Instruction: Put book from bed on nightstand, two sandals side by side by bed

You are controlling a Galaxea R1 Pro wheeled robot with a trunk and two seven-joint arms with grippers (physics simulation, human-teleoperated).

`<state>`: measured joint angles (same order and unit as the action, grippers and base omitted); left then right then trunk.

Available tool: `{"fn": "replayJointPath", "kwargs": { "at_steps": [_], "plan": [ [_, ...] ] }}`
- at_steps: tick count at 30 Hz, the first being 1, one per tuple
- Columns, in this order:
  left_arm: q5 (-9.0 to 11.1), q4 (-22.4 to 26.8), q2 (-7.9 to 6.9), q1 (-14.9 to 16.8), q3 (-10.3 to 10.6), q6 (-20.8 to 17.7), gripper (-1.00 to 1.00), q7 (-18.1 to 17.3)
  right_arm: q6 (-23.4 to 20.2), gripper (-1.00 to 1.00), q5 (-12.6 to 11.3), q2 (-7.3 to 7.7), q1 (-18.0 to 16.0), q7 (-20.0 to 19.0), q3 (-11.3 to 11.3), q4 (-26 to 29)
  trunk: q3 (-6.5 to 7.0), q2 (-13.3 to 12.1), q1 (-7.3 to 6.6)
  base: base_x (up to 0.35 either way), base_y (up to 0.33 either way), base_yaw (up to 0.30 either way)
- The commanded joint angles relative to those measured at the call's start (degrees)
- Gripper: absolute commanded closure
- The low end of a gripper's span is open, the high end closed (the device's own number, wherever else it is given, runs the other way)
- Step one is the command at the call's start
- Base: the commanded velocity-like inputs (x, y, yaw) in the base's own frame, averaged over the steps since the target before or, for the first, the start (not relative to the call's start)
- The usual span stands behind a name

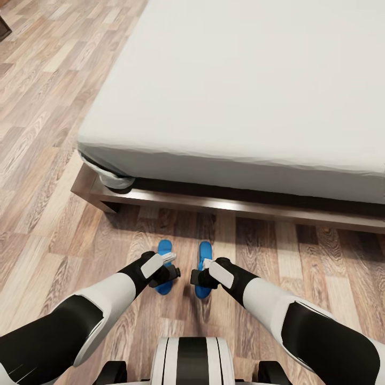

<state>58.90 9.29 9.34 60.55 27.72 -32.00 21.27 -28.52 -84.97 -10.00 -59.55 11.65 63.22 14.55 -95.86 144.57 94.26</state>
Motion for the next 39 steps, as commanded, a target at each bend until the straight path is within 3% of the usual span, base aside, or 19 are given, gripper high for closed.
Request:
{"fn": "replayJointPath", "kwargs": {
  "at_steps": [1,18,39],
  "plan": [
    [0.60,0.11,-0.03,0.01,0.41,-0.15,-1.00,0.44,-0.09,1.00,-0.54,0.00,-0.04,0.31,0.24,0.04,0.20,0.00,-0.03,0.000,0.000,0.000],
    [0.60,0.14,-0.07,0.01,0.41,-0.13,-1.00,0.44,-0.10,1.00,-0.54,0.00,-0.04,0.31,0.24,0.04,3.96,-0.23,-0.47,0.000,0.000,0.000],
    [0.60,0.11,-0.11,0.01,0.41,-0.08,-1.00,0.44,-0.16,1.00,-0.62,0.00,-0.04,0.48,0.15,-0.22,3.95,-0.23,-0.47,0.000,0.000,0.077]
  ]
}}
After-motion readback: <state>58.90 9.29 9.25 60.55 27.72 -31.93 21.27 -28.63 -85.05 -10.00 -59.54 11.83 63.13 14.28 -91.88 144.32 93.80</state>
